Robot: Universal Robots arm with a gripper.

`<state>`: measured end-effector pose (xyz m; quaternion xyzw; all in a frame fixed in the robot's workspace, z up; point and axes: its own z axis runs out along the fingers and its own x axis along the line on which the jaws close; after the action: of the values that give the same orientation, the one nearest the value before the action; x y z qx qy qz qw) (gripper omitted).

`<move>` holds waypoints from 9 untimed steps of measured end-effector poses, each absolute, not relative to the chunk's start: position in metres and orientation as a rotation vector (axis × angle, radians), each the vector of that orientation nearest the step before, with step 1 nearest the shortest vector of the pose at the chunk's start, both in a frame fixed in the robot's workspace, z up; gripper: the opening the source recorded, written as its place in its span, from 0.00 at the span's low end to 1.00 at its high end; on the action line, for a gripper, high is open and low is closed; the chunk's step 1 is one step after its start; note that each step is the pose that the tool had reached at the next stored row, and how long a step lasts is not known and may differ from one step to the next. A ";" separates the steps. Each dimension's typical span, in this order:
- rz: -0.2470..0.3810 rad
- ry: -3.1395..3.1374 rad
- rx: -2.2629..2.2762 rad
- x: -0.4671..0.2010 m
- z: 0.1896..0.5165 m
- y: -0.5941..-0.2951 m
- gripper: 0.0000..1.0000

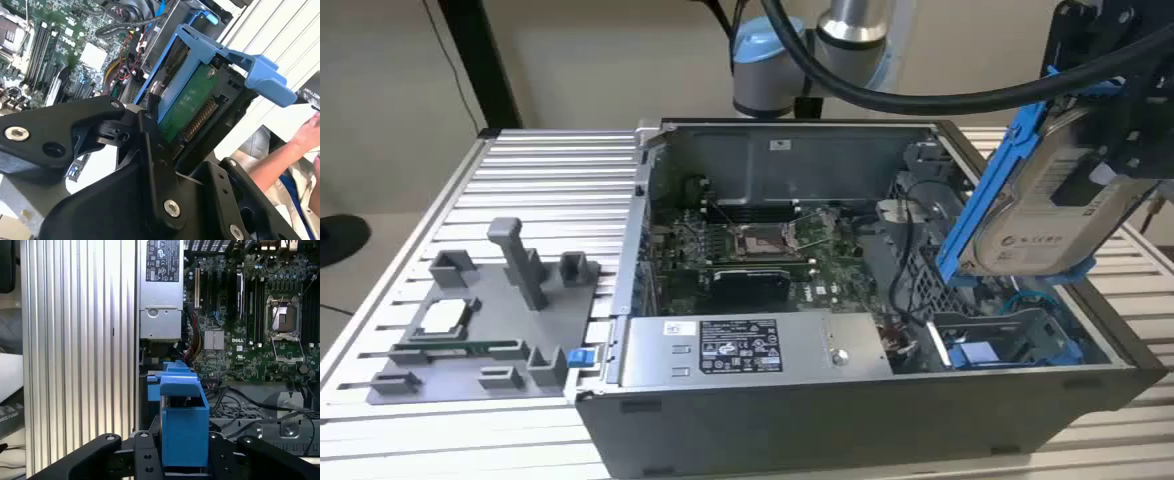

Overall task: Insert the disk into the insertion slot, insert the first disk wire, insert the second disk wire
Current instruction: 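Insert the disk into the insertion slot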

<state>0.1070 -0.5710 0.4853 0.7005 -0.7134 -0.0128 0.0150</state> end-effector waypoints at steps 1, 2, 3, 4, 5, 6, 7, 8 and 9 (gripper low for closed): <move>-0.040 -2.220 2.180 0.107 0.485 -0.571 0.00; -0.040 -2.220 2.180 0.107 0.485 -0.571 0.00; -0.040 -2.220 2.180 0.107 0.485 -0.571 0.00; -0.040 -2.220 2.180 0.107 0.485 -0.571 0.00; -0.040 -2.220 2.180 0.107 0.485 -0.571 0.00; -0.040 -2.220 2.180 0.107 0.485 -0.571 0.00; -0.040 -2.220 2.180 0.107 0.485 -0.571 0.00; -0.040 -2.220 2.180 0.107 0.485 -0.571 0.00; -0.040 -2.220 2.180 0.107 0.485 -0.571 0.00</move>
<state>0.1070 -0.5710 0.4852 0.7005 -0.7134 -0.0129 0.0150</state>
